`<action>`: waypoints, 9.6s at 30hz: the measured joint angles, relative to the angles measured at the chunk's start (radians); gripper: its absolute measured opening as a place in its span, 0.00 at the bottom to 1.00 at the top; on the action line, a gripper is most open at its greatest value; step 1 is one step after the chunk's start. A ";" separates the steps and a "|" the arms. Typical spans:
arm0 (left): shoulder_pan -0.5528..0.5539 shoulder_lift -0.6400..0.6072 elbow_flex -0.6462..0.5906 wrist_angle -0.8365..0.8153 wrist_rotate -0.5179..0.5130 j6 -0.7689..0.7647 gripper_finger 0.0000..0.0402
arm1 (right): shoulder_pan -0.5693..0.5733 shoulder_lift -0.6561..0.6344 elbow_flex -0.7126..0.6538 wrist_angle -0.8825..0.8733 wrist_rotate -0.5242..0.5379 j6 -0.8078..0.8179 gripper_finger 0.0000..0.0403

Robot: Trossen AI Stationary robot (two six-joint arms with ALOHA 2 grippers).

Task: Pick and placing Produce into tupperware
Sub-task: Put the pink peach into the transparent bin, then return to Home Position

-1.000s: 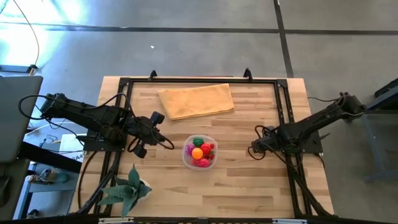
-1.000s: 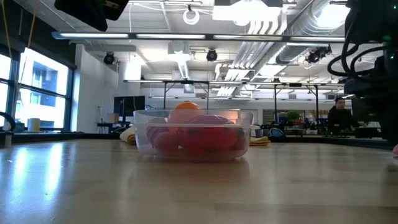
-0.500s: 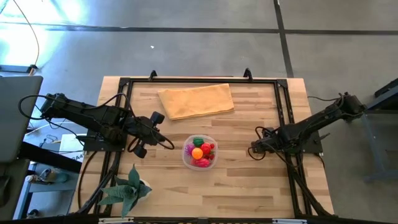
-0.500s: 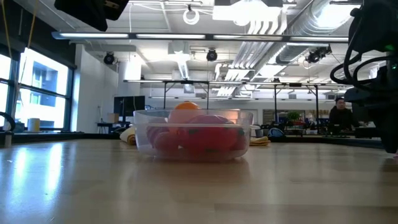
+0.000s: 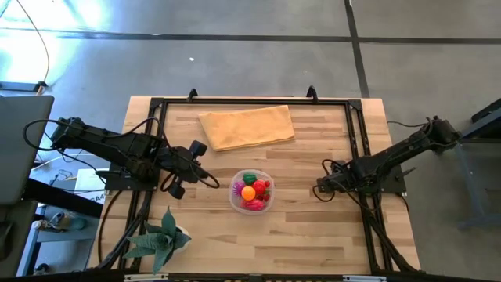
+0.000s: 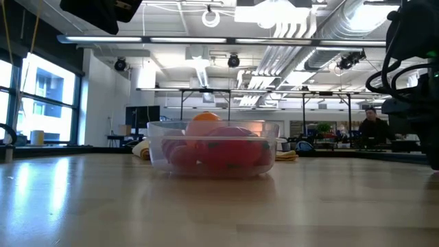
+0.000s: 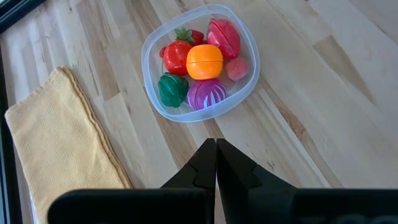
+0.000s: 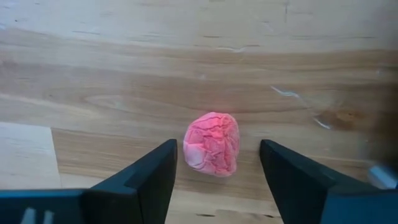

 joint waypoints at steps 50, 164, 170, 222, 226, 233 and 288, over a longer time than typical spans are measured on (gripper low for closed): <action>0.000 0.000 0.000 0.000 0.000 0.000 0.01 | -0.002 0.002 -0.002 0.016 -0.004 0.120 0.44; 0.000 0.000 0.000 0.000 0.000 0.000 0.01 | -0.089 0.900 1.112 -0.011 0.054 -1.294 0.28; 0.000 0.000 0.000 0.000 0.000 0.000 0.01 | -0.088 0.922 1.112 -0.020 0.019 -1.295 0.29; 0.000 0.000 0.000 0.000 0.000 0.000 0.01 | 0.294 0.299 1.336 -0.642 0.679 -0.965 0.40; 0.000 0.000 0.000 0.000 0.000 0.000 0.01 | 0.351 0.175 1.206 -0.576 0.694 -0.948 0.30; 0.000 0.000 0.000 0.002 0.000 0.000 0.01 | 0.432 -0.024 0.957 -0.520 0.736 -0.927 0.19; 0.072 -0.755 0.001 0.481 0.037 0.158 0.01 | 0.021 -1.089 0.406 0.411 0.427 -1.691 0.15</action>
